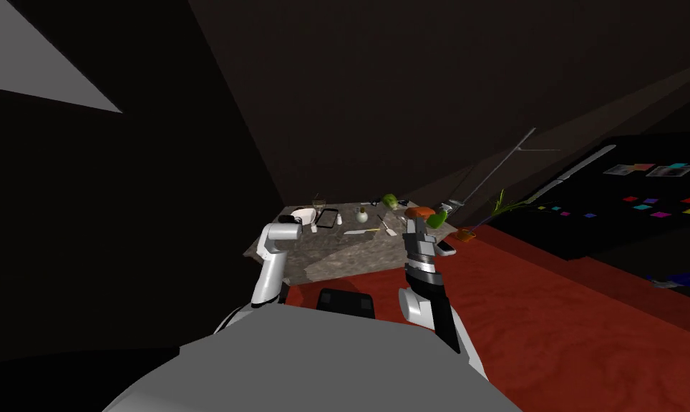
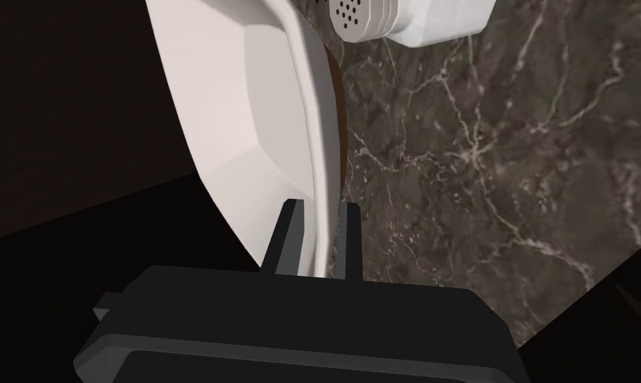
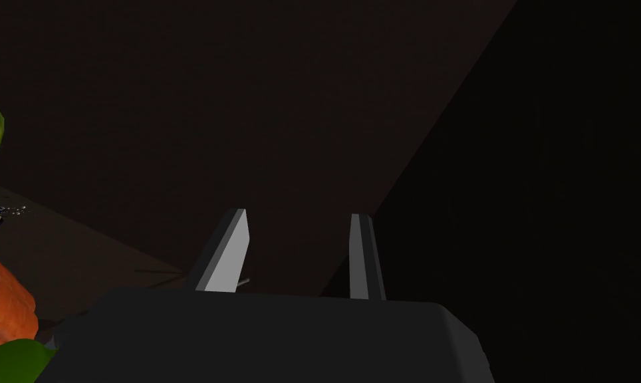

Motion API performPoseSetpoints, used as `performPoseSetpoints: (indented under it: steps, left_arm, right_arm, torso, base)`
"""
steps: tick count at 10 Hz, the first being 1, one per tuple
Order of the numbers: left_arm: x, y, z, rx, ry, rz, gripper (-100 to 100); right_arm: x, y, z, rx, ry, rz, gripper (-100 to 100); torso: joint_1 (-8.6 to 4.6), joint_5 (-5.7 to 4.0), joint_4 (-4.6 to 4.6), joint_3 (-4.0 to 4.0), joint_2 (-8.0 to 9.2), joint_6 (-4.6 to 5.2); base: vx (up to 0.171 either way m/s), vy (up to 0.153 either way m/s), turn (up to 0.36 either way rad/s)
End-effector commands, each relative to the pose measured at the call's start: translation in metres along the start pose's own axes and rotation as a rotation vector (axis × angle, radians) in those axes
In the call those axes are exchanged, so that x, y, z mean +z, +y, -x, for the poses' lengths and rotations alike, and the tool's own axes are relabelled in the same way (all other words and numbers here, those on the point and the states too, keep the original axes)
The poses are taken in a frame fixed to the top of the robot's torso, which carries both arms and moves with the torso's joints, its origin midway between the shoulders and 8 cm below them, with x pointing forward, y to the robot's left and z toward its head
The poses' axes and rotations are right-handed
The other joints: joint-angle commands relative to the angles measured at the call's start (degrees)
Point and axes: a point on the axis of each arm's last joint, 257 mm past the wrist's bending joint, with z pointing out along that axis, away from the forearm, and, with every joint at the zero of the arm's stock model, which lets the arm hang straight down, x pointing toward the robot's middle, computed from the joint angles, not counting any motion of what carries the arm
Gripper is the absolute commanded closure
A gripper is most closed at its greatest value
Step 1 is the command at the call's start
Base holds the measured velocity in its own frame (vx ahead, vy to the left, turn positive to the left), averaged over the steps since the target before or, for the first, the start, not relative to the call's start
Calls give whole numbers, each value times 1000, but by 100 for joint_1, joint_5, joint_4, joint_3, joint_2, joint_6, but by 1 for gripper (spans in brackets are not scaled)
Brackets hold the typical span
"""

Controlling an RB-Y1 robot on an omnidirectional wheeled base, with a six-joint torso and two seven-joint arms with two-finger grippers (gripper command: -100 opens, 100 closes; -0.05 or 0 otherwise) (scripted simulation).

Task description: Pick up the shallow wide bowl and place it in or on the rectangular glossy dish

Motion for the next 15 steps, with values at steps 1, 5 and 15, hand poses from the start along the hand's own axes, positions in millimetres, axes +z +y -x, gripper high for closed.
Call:
performPoseSetpoints:
  steps: [1,5,15]
  left_arm:
    - [1,-5,1,-19,-10,13,100]
    - [7,-11,7,-55,-50,67,100]
    - [11,-19,21,-86,-112,114,-100]
  right_arm:
    - [0,0,0,0,0,0,0]
    - [0,0,0,0,0,0,0]
    - [0,0,0,0,0,0,0]
  torso:
    - [0,0,0,0,0,0]
    - [14,-1,-1,-3,-6,0]
    - [29,-6,7,19,32,-12]
  base:
    - [38,-84,-198]
    - [58,-55,-244]
    - [43,-11,-129]
